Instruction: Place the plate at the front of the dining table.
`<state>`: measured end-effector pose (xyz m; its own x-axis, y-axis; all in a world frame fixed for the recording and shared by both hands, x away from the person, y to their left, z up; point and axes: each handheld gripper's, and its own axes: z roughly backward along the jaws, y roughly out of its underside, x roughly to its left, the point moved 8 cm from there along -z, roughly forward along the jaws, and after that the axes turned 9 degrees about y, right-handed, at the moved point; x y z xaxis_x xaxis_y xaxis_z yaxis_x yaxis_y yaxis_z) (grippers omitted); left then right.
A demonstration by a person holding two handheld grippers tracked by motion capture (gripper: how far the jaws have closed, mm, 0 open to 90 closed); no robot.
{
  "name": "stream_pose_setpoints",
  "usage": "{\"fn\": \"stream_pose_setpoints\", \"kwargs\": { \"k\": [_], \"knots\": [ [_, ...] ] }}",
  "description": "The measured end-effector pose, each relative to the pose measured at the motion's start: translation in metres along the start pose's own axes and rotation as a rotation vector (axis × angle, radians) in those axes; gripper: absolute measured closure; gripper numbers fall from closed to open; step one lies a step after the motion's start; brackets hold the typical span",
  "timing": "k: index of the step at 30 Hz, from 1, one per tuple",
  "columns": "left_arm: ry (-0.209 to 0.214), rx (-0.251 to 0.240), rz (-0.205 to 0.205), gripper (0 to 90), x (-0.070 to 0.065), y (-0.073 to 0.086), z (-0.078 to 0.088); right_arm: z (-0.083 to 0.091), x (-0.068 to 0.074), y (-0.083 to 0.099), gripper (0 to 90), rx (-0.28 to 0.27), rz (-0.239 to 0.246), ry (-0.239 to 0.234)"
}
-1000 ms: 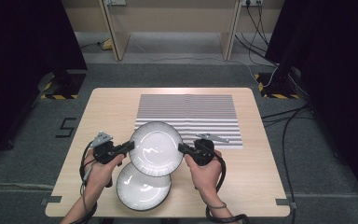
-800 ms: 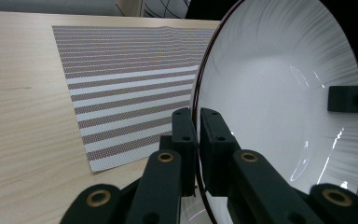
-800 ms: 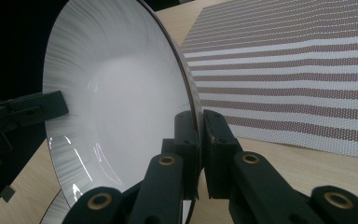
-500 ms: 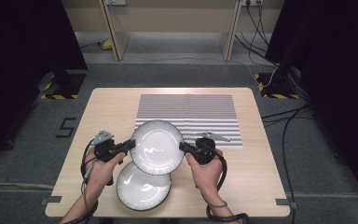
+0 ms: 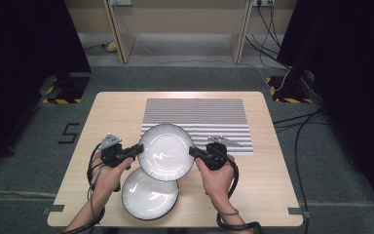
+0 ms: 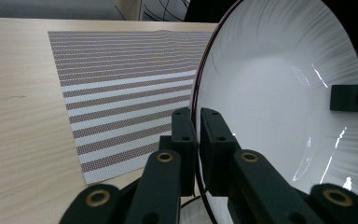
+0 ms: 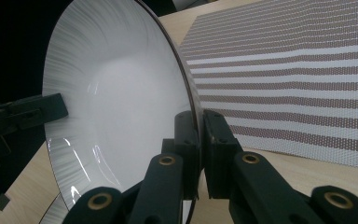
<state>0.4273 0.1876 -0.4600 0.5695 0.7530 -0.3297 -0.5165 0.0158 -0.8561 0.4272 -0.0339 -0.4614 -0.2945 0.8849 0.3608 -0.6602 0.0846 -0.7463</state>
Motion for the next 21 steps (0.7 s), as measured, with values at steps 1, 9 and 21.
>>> {"fn": "stream_pose_setpoints", "kwargs": {
  "k": [1, 9, 21],
  "knots": [
    [0.000, -0.001, 0.001, 84.3, -0.0002, -0.0005, -0.0004, 0.0002, -0.0003, -0.0002, 85.5, -0.001, 0.000, 0.001],
    [0.001, -0.003, 0.006, 84.3, -0.0004, -0.0009, -0.0034, 0.0001, -0.0025, -0.0011, 85.5, -0.006, -0.008, 0.004],
    [0.001, -0.008, 0.003, 84.3, -0.0024, -0.0039, -0.0084, 0.0010, -0.0066, -0.0041, 85.5, -0.015, -0.011, 0.011]
  ]
}}
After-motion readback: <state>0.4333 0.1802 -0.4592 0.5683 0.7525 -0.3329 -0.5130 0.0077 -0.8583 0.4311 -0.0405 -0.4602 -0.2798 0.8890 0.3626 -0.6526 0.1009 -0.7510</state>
